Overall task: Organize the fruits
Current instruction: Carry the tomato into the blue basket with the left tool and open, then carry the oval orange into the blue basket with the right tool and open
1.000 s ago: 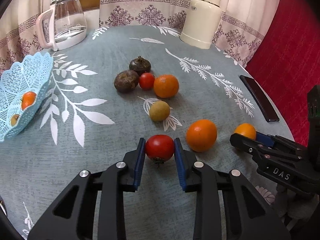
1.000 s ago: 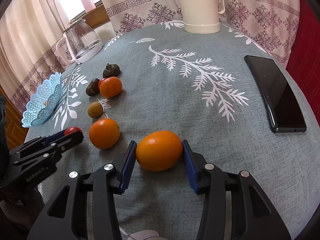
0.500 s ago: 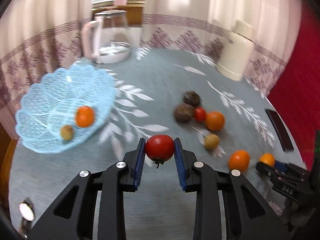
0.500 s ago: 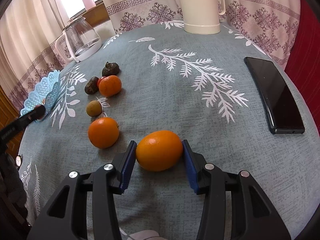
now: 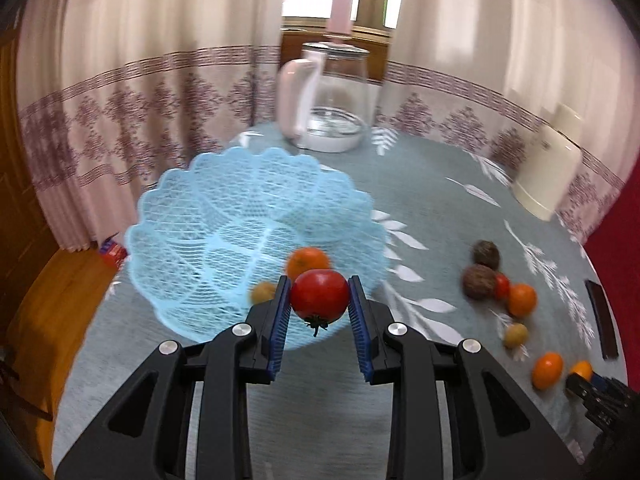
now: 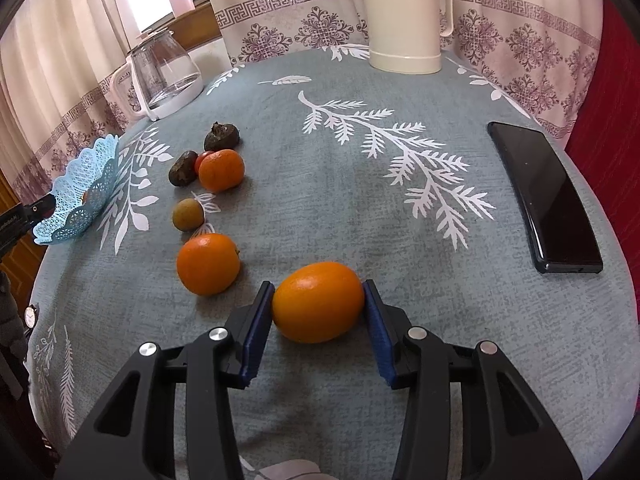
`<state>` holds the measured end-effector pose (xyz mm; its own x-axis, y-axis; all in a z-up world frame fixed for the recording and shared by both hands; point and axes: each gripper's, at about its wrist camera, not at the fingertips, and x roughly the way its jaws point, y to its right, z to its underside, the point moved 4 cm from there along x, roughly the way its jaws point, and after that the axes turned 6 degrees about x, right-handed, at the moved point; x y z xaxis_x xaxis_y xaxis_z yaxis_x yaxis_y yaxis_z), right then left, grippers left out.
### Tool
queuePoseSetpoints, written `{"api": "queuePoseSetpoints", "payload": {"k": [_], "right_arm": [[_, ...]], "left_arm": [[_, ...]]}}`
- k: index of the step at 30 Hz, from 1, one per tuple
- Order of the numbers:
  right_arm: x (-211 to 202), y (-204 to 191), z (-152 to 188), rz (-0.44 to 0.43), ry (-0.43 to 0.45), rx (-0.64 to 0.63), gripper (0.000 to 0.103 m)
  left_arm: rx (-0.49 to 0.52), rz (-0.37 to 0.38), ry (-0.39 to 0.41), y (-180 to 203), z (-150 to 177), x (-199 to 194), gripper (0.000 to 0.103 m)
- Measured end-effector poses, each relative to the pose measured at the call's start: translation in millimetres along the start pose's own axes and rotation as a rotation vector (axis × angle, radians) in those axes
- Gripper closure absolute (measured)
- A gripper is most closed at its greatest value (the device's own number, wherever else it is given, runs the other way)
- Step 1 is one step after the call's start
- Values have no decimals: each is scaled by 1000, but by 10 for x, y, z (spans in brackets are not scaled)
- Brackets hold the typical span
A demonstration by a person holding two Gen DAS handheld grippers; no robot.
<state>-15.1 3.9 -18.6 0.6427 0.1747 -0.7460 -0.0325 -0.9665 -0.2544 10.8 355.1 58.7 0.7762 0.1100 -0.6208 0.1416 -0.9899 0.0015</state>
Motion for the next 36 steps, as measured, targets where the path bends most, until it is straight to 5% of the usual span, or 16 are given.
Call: {"api": "queuePoseSetpoints", "payload": {"k": [9,14,26,36], "right_arm": [[-30,-8,-12,10,1,9,58],[-69,-35,-42,9,10,13,58],[-167,-386,-235,-39,49,-40,58],[-181,-1299,-451,-177,77,-185,58]], "left_arm": [[-62,-59,-12,-368,26,119,72],[-98,-79,-3,-482,40,121,40],[-125,-128,37,-674,-45,-51,31],[-155,-171,70,-849,-96,-218,26]]}}
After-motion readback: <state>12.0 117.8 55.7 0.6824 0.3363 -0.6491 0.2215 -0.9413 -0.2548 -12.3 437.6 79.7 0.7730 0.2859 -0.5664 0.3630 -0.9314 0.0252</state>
